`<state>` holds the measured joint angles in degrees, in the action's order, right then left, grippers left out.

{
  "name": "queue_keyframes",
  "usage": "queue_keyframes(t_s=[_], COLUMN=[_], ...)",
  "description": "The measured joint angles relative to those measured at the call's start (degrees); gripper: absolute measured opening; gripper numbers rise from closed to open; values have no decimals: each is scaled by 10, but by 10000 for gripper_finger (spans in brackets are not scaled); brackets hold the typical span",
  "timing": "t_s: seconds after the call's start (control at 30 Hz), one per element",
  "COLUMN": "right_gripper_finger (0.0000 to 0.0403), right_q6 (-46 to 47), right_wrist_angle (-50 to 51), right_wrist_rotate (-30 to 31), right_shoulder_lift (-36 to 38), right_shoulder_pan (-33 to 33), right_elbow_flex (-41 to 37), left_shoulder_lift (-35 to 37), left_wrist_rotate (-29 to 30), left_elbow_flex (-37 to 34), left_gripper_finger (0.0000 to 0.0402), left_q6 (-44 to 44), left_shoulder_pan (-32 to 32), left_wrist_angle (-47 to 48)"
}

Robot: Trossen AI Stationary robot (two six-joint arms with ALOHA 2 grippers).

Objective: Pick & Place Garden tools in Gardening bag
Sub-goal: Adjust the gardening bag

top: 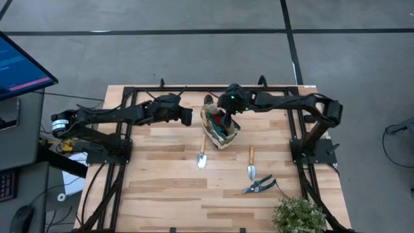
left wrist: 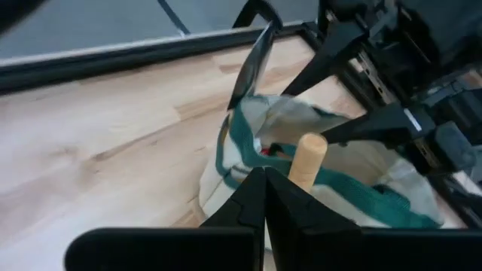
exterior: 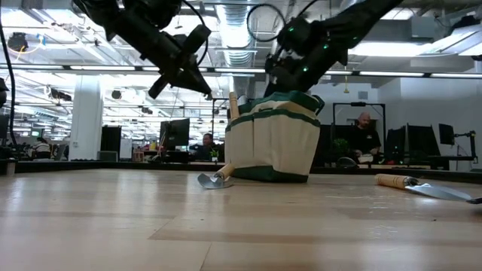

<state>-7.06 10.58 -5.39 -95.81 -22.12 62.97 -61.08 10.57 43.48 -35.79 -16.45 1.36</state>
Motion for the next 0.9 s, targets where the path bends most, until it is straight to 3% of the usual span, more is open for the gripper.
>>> queue_keyframes(t_s=[0.17,0.4,0.9], right_gripper_finger=[179,16,3], right_q6=[-4,10,93], right_wrist_angle=[49,47,47], right_wrist_rotate=[3,11,81], right_shoulder_lift=[-44,-57,-57], right_shoulder_pan=[5,7,-41], right_elbow_flex=[34,46,46], left_shoulder_lift=[0,0,0], left_wrist_rotate=[1,1,-1], left_elbow_flex=[0,0,0], left_gripper_finger=[3,3,4], left_q6=[14,25,26], left_shoulder_pan=[0,0,0], left_wrist_angle=[1,1,1])
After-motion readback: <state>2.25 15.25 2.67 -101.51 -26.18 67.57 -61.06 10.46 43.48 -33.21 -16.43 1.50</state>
